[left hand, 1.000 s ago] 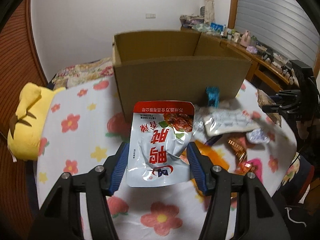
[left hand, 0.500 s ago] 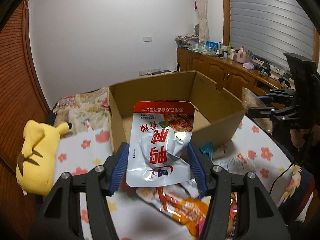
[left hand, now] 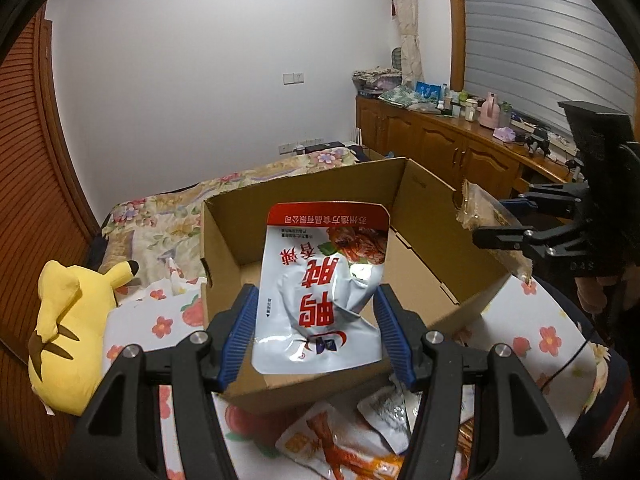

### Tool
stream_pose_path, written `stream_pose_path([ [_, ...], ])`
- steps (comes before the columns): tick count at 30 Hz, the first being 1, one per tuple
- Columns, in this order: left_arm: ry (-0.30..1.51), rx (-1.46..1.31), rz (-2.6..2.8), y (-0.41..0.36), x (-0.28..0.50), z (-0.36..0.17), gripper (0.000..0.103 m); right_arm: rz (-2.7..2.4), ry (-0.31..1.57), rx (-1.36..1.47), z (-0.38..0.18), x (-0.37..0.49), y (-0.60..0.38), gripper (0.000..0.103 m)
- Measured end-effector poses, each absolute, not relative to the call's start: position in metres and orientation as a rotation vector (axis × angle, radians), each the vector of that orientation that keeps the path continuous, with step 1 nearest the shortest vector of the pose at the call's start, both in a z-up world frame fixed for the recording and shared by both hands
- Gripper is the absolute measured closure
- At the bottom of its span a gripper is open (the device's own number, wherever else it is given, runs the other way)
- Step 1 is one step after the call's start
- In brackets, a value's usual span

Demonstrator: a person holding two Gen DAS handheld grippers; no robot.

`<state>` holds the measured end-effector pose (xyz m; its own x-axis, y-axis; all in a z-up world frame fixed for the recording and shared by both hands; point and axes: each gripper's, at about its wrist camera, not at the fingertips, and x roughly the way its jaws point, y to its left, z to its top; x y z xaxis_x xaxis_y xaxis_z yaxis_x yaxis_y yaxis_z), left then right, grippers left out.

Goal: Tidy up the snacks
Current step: 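Carry both snacks over the box and open both tools to drop them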

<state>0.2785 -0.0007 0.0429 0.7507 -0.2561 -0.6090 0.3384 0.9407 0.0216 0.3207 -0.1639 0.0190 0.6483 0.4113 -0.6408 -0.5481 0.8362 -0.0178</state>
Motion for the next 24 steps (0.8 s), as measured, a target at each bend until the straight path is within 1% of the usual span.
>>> stream_pose_path([
  [9, 0.677, 0.126, -0.318, -0.011, 0.298, 0.027, 0.044, 0.530, 0.691, -0.205, 0.012, 0.335, -0.166, 0.056],
  [15, 0.691, 0.132, -0.315, -0.017, 0.306, 0.021, 0.044, 0.513, 0.698, -0.191, 0.009, 0.341, -0.167, 0.053],
  [18, 0.699, 0.133, -0.315, -0.019, 0.310, 0.018, 0.044, 0.496, 0.674, -0.168, 0.007, 0.339, -0.171, 0.051],
  [19, 0.701, 0.133, -0.316, -0.020, 0.311, 0.017, 0.044, 0.502, 0.677, -0.159, 0.006, 0.340, -0.171, 0.044],
  [20, 0.702, 0.133, -0.317, -0.020, 0.313, 0.017, 0.044, 0.503, 0.681, -0.150, 0.006, 0.341, -0.171, 0.042],
  [24, 0.709, 0.140, -0.318, -0.023, 0.318, 0.014, 0.044, 0.496, 0.675, -0.143, 0.007, 0.338, -0.172, 0.042],
])
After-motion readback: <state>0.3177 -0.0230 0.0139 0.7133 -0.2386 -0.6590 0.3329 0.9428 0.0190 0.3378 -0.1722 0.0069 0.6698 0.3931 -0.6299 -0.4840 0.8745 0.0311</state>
